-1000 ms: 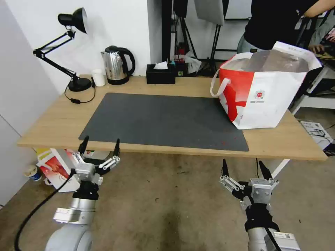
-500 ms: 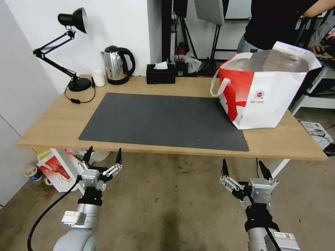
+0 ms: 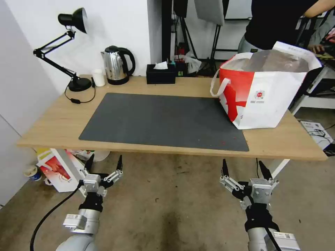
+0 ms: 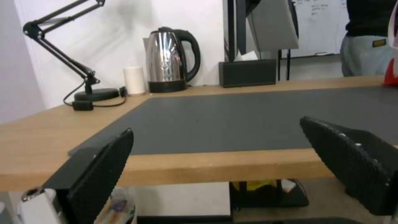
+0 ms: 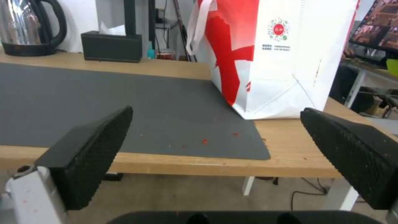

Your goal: Pick up the trash from the table and place it into the takeout bag.

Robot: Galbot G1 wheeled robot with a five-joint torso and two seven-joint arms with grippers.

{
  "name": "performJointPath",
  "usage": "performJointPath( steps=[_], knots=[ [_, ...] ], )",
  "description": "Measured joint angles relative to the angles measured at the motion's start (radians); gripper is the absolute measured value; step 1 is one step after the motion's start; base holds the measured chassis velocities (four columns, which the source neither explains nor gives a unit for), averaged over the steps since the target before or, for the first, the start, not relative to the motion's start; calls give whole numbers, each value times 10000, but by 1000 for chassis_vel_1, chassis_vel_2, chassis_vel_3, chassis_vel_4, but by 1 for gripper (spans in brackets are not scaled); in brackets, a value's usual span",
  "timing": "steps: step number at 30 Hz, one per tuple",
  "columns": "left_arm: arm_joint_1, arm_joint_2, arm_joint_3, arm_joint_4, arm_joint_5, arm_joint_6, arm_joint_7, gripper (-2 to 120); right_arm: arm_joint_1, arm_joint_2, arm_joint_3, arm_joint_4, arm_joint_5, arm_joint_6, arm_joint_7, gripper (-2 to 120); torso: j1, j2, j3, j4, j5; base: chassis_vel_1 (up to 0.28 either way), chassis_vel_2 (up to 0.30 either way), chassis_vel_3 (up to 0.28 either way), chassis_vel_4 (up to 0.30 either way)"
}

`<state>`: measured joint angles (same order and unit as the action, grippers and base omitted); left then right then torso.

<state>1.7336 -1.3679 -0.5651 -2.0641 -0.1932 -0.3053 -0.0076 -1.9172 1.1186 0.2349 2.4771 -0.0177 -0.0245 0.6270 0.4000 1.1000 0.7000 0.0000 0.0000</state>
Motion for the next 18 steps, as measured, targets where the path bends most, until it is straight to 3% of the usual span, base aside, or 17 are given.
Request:
performJointPath(
  steps=[18],
  knots=[
    [-68, -41, -22, 2, -33, 423, -26, 100, 0, 1, 1, 0, 0, 0, 0, 100, -1, 0, 0, 0, 0, 0, 0, 0, 0]
  ],
)
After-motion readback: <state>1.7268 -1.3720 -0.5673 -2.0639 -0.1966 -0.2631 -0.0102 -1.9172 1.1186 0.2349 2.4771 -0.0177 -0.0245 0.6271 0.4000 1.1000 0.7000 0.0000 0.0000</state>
